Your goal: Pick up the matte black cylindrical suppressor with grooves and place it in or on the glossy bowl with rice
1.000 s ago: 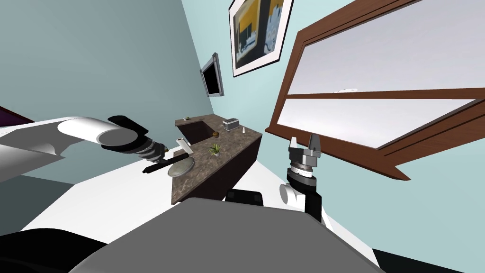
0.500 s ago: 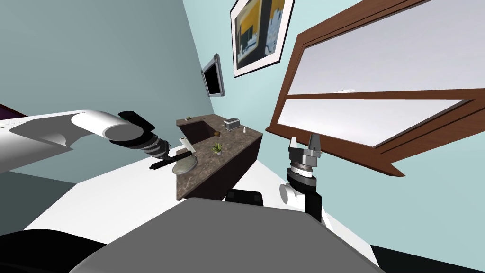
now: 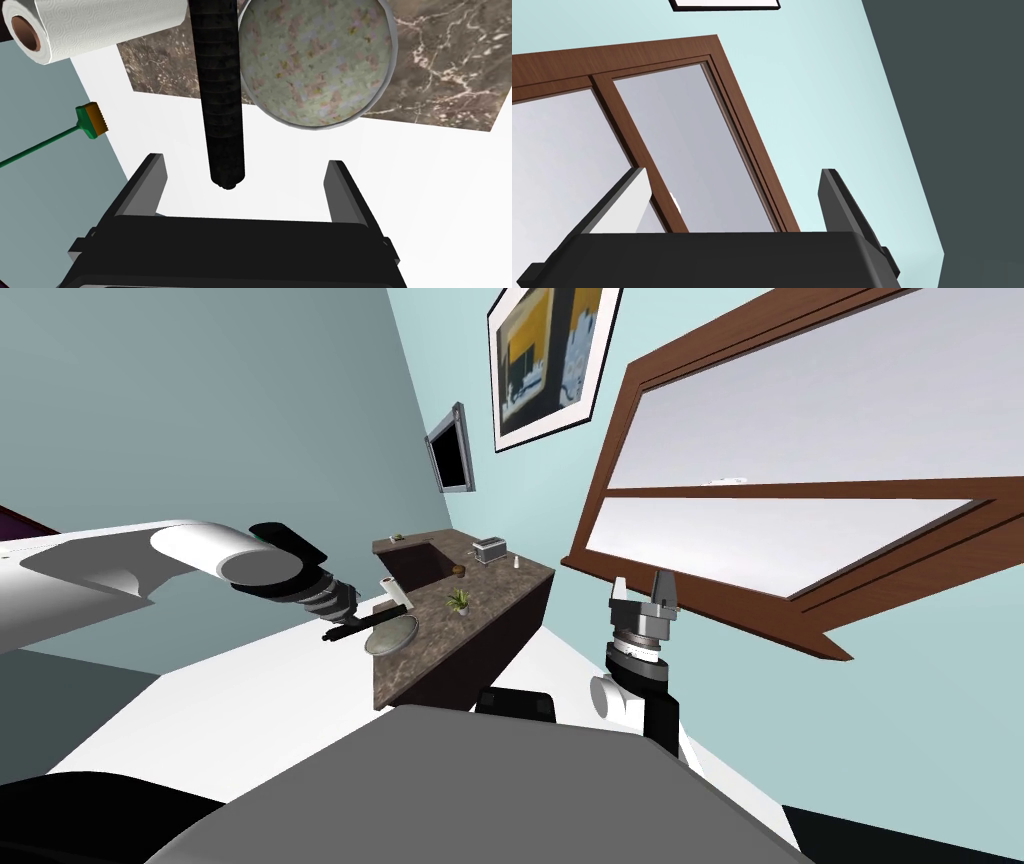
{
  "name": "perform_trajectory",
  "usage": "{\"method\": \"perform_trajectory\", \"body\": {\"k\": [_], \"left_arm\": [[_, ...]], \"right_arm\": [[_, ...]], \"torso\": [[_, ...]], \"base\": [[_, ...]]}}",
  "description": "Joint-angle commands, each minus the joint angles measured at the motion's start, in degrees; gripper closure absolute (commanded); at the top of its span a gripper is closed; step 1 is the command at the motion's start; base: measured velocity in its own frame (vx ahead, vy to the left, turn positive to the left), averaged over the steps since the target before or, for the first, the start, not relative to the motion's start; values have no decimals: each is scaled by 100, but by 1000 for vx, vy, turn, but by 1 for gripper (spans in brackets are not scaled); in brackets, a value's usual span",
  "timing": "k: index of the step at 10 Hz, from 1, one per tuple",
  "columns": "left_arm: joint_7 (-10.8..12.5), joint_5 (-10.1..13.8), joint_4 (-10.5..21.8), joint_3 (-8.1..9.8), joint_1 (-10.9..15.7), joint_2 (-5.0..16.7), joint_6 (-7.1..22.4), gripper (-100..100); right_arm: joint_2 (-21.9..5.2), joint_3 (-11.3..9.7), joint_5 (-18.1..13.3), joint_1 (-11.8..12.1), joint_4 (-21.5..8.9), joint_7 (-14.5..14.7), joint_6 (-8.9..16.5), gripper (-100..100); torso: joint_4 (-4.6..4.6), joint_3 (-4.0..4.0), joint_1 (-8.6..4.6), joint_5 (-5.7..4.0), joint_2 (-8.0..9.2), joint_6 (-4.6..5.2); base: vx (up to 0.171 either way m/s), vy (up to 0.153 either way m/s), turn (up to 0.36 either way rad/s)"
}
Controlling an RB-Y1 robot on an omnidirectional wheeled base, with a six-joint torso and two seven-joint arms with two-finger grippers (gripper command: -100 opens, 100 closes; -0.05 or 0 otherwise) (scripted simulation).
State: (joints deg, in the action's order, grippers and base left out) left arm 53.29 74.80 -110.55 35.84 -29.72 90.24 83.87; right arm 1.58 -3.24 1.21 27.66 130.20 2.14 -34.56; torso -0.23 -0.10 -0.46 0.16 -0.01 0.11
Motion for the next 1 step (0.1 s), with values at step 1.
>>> {"method": "perform_trajectory", "body": {"k": [1], "left_arm": [[0,0,0,0,0,0,0,0]], "right_arm": [[0,0,0,0,0,0,0,0]], "torso": [[0,0,0,0,0,0]], "base": [[0,0,0]]}}
